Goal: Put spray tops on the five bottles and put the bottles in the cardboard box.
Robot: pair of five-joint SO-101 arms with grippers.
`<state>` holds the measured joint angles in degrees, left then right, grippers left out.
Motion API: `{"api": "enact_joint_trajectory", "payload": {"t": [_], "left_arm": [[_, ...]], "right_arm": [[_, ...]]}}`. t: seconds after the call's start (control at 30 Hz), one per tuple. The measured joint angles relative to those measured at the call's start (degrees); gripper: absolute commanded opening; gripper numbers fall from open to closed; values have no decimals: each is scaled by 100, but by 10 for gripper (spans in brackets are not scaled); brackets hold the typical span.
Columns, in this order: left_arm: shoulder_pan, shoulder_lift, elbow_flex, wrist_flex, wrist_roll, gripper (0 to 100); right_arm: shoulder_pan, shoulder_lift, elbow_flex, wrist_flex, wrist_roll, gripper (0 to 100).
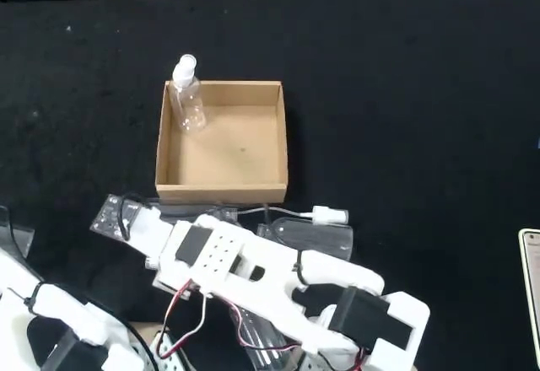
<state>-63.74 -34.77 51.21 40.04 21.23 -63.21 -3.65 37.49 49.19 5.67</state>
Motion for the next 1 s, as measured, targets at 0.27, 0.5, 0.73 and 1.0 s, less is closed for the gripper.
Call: {"api": "enact_joint_trajectory", "payload": {"t": [0.27,0.5,0.73,1.0], "left_arm": [[0,0,0,0,0,30],[0,0,0,0,0,30],[0,0,0,0,0,30],[0,0,0,0,0,30]], "right_arm": [[-440,0,0,-141,26,234],[-413,105,35,-343,185,233],[-413,571,35,-378,334,74],[-53,536,35,-255,343,18]]}}
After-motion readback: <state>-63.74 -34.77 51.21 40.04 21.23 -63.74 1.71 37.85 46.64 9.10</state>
